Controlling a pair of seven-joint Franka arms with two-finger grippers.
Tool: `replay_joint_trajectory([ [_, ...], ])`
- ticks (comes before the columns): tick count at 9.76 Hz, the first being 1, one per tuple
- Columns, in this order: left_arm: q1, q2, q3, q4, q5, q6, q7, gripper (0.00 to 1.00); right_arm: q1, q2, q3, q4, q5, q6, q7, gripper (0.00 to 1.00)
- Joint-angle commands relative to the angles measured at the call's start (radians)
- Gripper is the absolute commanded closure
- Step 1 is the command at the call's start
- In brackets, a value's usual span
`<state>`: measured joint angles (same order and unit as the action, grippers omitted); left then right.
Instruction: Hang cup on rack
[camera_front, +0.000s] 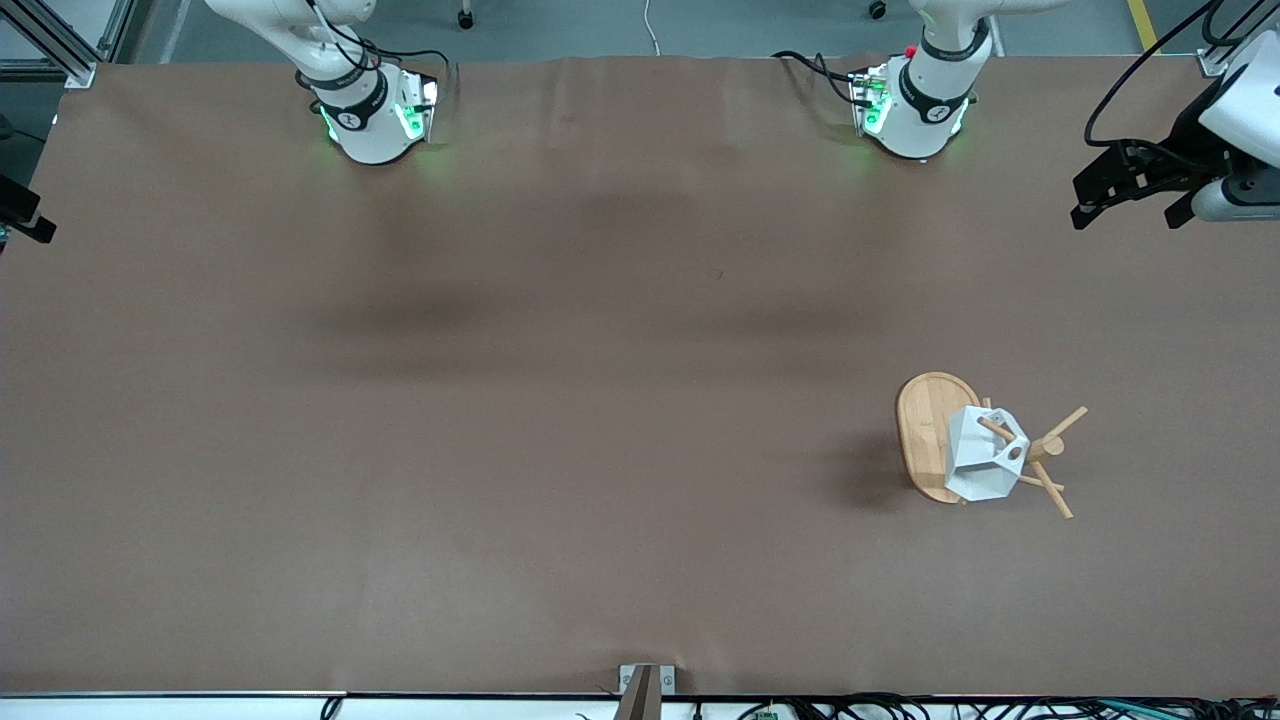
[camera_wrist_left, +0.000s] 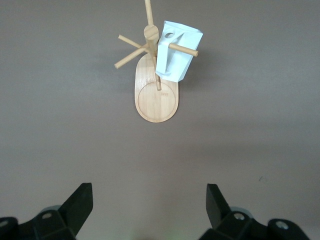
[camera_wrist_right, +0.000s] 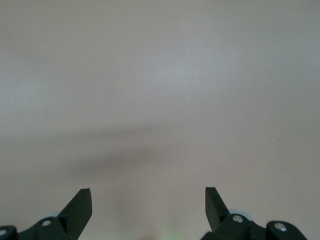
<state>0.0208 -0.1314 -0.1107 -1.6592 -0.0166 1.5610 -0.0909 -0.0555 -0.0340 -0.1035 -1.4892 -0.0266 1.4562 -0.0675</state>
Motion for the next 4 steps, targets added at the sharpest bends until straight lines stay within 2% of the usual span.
replay_joint_trajectory([
  [1,-0.008,-0.002,0.008,-0.042,-0.002,0.013,-0.004,0.0,-0.012,-0.024,0.008,-0.028,-0.012,0.003,0.005,0.0],
  [4,-0.008,-0.001,0.009,-0.04,0.003,0.008,-0.006,0.0,-0.012,-0.024,0.008,-0.028,-0.012,0.001,0.005,0.0],
])
